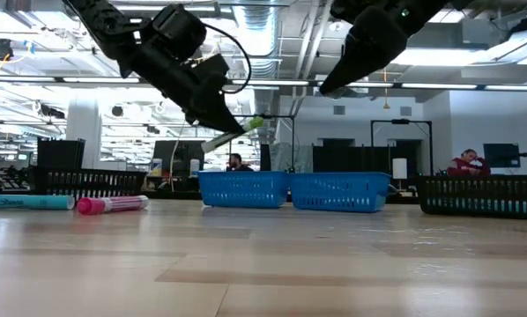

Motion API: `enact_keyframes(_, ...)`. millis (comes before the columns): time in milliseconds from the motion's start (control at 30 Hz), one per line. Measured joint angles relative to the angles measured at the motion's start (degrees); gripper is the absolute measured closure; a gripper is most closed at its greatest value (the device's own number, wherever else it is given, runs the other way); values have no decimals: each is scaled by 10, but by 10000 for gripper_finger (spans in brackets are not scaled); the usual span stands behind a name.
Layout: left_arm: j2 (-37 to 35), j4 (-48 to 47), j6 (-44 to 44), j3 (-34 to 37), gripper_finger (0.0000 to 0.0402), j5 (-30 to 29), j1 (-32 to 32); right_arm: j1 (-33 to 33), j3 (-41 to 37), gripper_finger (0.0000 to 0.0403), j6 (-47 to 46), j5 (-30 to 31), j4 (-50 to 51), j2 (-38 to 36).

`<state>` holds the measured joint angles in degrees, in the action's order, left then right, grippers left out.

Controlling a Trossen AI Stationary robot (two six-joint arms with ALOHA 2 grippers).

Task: Pick & Place Markers
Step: Put the light green solvent marker into the left blue bin, then put the pink solvent marker into the left blue bin

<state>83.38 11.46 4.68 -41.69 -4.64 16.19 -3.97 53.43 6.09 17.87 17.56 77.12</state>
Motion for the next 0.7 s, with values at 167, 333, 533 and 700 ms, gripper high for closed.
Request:
enact_keyframes(167,59,57,0,6,316,1,0,0,0,305,0,0,-10,0)
enact_keyframes(333,119,96,0,3,315,1,3,0,0,305,0,0,-10,0)
enact_keyframes(533,135,97,0,1,282,0,3,0,0,305,11,0,-10,0)
enact_keyframes(700,90,92,-4,1,244,-1,-11,0,0,305,14,0,-10,0)
